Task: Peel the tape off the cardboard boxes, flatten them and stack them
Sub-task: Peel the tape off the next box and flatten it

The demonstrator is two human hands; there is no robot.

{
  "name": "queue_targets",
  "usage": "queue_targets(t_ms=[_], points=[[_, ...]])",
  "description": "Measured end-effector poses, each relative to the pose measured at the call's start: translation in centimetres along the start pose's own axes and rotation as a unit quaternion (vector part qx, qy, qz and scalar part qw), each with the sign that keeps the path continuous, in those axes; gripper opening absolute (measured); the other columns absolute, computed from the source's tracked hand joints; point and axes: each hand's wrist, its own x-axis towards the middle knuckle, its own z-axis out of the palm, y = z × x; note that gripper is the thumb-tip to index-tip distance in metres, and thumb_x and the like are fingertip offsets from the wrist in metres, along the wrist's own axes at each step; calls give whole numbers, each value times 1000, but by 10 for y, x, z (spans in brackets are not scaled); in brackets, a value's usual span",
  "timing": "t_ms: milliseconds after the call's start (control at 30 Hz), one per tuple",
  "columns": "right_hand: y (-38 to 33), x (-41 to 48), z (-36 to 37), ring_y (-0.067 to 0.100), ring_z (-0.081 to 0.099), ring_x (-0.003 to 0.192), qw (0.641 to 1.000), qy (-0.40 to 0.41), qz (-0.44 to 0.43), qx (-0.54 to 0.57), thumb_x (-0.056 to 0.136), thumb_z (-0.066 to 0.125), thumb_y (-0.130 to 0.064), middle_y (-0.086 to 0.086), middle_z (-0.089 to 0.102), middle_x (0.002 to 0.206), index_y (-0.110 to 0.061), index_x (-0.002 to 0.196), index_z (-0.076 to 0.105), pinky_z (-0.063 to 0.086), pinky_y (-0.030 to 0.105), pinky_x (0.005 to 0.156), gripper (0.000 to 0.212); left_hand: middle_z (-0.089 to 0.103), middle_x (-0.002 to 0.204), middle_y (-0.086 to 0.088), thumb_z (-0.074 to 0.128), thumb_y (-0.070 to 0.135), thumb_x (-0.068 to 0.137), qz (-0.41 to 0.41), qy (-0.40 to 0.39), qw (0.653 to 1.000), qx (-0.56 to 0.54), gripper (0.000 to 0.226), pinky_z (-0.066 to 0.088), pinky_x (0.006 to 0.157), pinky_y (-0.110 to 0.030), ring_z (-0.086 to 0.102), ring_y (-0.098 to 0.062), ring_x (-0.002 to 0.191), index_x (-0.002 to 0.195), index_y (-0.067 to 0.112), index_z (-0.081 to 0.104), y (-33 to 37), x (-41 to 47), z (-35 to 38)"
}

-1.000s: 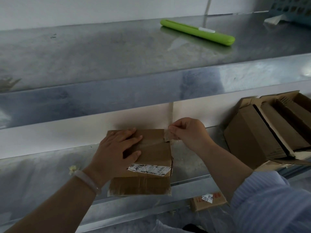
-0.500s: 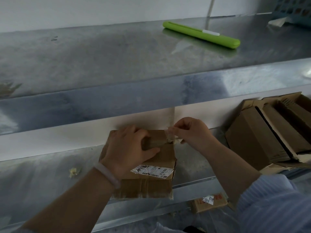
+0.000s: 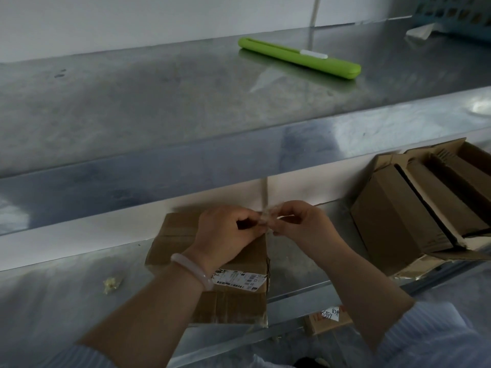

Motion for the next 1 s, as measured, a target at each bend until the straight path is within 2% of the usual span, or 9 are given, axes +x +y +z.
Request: queue_targets(t_ms=[167,233,367,567,667,733,800,933,1000], points=[[-10,-2,1,16,71,76,996,-22,-69,-57,73,83,-17,-4,75,78,-24,78,70,58,27,72,16,71,79,9,45,71,85,-84,-57,991,-82,49,52,83,-37,63,-3,80,89,33,75,2,1,-9],[-9,-1,0,13,72,78,995,-38,-78,-51,74,83,-10,-4,75,80,-23,78,70,57,26,74,18,72,83,13,47,73,76,-82,-68,992,-62,48,51,85,-36,63,0,81,91,38,75,4,2,-8],[-5,2,-2,17,72,90,996,-56,-71,-25,75,78,3,2,75,94,-22,82,70,57,36,84,28,70,89,23,58,74,61,-82,-73,992,-60,48,50,89,-32,60,8,88,95,43,73,5,3,-7],[0,4,-6,20,70,99,996,-76,-26,34,74,78,6,6,74,103,-11,91,71,55,38,92,26,70,82,21,71,47,79,-35,-43,998,-35,11,51,85,-38,62,4,83,86,39,73,5,0,-3],[1,0,-10,20,69,102,994,-84,9,73,76,74,7,9,74,104,-10,101,70,55,32,90,30,67,81,20,67,36,86,-27,-21,999,-22,3,48,75,-22,59,4,81,84,35,69,4,-2,-3],[2,0,-13,13,69,101,999,-37,-2,35,76,76,1,4,74,104,-19,103,70,55,27,87,34,64,81,19,65,30,88,-42,2,999,-29,6,43,69,-11,57,6,83,85,36,65,3,-3,-6],[3,1,-15,8,69,96,999,13,3,-30,77,80,-11,-2,73,104,-26,106,69,55,26,86,35,64,80,17,66,28,88,-39,19,999,-18,4,43,66,-9,58,4,81,87,33,65,4,-4,-6],[10,-3,-1,6,66,96,993,-37,72,-83,80,79,-25,-8,66,111,-26,124,57,56,26,86,50,60,78,14,67,21,86,-4,61,998,28,9,46,65,-13,57,0,75,93,25,65,9,-7,-2],[18,-6,7,7,65,100,990,-54,97,-86,81,78,-29,-9,65,114,-22,129,55,55,32,91,54,59,81,14,68,17,85,40,67,995,61,15,45,66,-12,56,-1,74,98,23,66,9,-7,0]])
